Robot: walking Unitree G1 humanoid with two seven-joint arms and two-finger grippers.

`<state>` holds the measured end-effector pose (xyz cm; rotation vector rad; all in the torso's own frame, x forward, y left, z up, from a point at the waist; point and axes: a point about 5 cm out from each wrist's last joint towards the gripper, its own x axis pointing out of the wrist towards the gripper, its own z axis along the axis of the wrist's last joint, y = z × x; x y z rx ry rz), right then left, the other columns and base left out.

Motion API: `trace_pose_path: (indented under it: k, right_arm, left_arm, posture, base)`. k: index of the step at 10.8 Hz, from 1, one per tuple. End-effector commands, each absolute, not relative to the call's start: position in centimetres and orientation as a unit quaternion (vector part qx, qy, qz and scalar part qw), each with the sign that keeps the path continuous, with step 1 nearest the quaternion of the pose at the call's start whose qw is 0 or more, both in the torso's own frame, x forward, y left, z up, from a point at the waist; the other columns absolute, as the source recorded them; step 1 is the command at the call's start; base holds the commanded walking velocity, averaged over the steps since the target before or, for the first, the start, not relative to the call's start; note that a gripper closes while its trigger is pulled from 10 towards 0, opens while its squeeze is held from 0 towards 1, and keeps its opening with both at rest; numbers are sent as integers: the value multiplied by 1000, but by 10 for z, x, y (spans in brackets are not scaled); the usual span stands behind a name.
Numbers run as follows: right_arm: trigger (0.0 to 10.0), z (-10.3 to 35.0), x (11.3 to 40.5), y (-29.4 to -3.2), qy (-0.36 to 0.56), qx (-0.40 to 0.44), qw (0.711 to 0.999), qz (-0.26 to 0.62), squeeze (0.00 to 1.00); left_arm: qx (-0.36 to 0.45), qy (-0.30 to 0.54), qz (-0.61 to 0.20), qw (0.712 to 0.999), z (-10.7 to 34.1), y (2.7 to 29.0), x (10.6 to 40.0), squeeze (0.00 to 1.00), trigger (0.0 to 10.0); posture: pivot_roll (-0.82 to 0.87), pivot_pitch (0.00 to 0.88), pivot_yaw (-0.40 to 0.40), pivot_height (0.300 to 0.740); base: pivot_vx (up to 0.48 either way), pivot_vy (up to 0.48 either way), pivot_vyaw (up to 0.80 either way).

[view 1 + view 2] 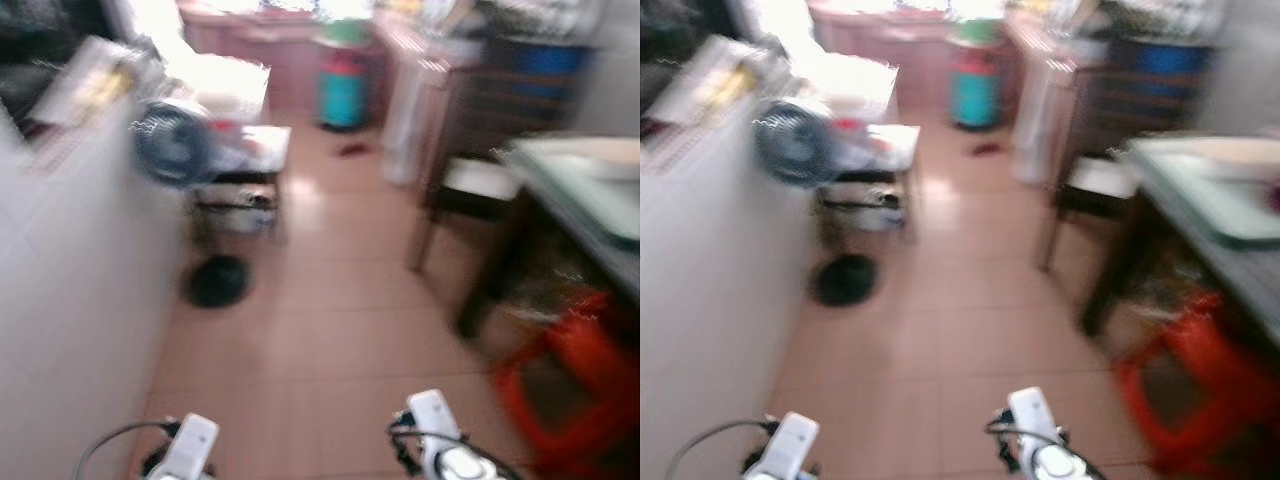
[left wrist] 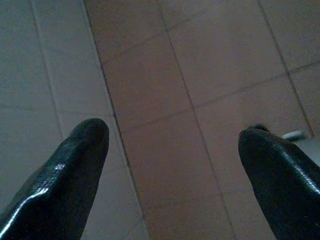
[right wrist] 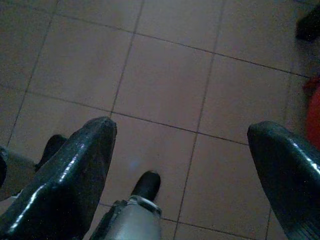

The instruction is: Setting the table

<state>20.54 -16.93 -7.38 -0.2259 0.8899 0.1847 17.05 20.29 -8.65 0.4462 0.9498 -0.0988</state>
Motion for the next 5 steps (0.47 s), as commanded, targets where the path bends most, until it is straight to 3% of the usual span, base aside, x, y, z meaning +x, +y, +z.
trace_pose_path:
  k: [1, 3, 5]
  right_arm:
    - [10000, -73, 207, -169, 427, -107, 894, 85, 0]
    - [10000, -73, 206, -169, 428, -98, 895, 77, 0]
    - [10000, -73, 208, -167, 428, -94, 895, 77, 0]
  left_arm:
    - [217, 454, -59, 862, -86, 200, 174, 0, 10000]
    - [223, 456, -67, 859, -87, 202, 170, 0, 10000]
    - [222, 460, -77, 856, -88, 202, 167, 0, 10000]
  posture:
    - [-43, 0, 33, 740]
    - [-47, 0, 35, 740]
    - [-50, 0, 38, 740]
  base:
    - [0, 0, 800]
    - [0, 0, 800]
    - [0, 0, 0]
